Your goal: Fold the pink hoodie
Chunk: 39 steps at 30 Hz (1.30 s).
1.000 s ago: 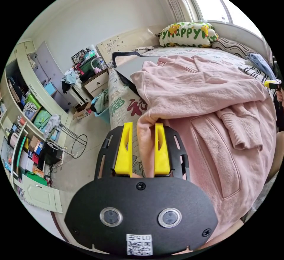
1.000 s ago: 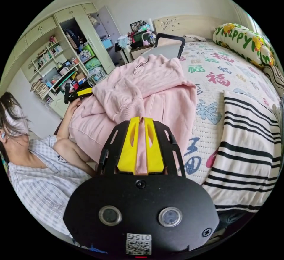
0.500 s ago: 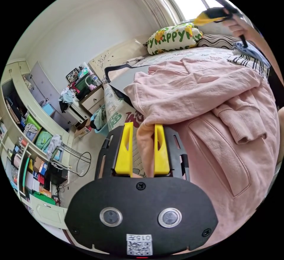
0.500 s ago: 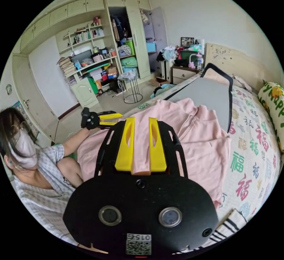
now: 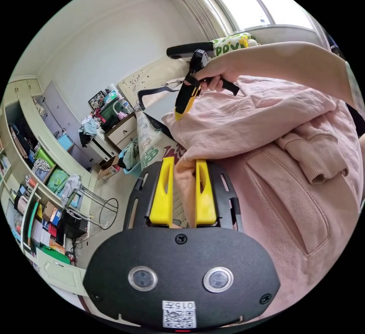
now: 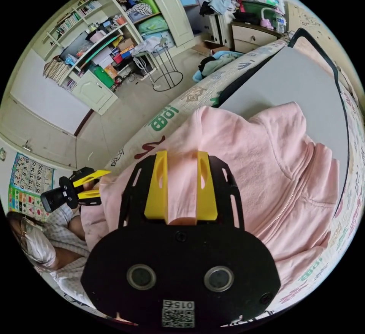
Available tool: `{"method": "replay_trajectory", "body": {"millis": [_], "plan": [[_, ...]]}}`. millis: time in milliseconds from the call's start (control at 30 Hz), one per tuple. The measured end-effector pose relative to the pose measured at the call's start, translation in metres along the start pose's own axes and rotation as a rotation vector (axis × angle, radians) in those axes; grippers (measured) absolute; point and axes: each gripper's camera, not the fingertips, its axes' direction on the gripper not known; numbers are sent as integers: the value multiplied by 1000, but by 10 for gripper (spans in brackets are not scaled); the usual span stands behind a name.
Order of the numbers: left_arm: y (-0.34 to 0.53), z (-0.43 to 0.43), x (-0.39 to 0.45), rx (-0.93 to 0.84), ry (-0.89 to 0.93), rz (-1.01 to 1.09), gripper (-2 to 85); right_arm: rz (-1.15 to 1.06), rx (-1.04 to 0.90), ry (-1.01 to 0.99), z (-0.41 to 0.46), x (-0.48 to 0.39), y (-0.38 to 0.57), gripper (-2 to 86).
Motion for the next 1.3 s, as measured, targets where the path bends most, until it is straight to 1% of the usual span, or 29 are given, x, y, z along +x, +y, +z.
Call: {"method": "replay_trajectory", "body": {"millis": [33, 100, 167, 233, 300, 333, 367, 400, 533, 633, 700, 767, 800, 900, 933, 1000, 1033, 1200, 1300], "plan": [[1, -2, 0, 13, 5, 4, 62, -3, -12, 1, 1, 1, -6, 64], [3, -4, 1, 16, -8, 6, 47, 3, 40, -1, -6, 2, -11, 39], [3, -4, -1, -11, -47, -16, 36, 14, 137, 39, -17, -4, -19, 35], [4, -2, -5, -31, -49, -45, 34, -6, 168, 101, -17, -16, -27, 37], [5, 4, -11, -76, -20, -64, 36, -26, 148, 176, -5, -30, -37, 42], [6, 12, -14, -133, 9, -66, 40, -18, 113, 210, 7, -36, -43, 49], [8, 20, -15, -179, 31, -73, 45, 9, 63, 217, 20, -36, -49, 67], [8, 20, -16, -180, 36, -77, 48, 29, 41, 221, 25, -36, -51, 76], [15, 10, -18, -152, 5, -110, 70, 77, 127, 121, -2, -26, -39, 125], [18, 0, -14, -108, -37, -111, 78, 86, 197, 50, -39, -10, -12, 110], [19, -8, -7, -66, -59, -77, 79, 74, 162, 59, -50, -2, 4, 108], [19, -17, 4, 3, -115, -16, 76, 58, 41, 54, -51, 10, 22, 111], [18, -18, 6, 11, -128, -14, 75, 53, 16, 47, -50, 13, 26, 109], [14, -13, 7, -15, -115, -6, 59, 10, -62, -13, -47, 16, 44, 58], [14, -11, 8, -28, -93, 11, 49, -18, -96, -10, -43, 14, 48, 16], [12, -4, 11, -74, -69, 42, 37, -49, -89, 70, -42, 7, 52, 2], [10, 1, 12, -104, -51, 59, 30, -33, -93, 145, -41, 5, 52, -1], [9, 3, 7, -117, -29, 40, 20, -38, -116, 268, -39, -8, 53, 5], [9, 2, 5, -111, -37, 33, 19, -10, -118, 286, -48, -12, 66, 47]]}}
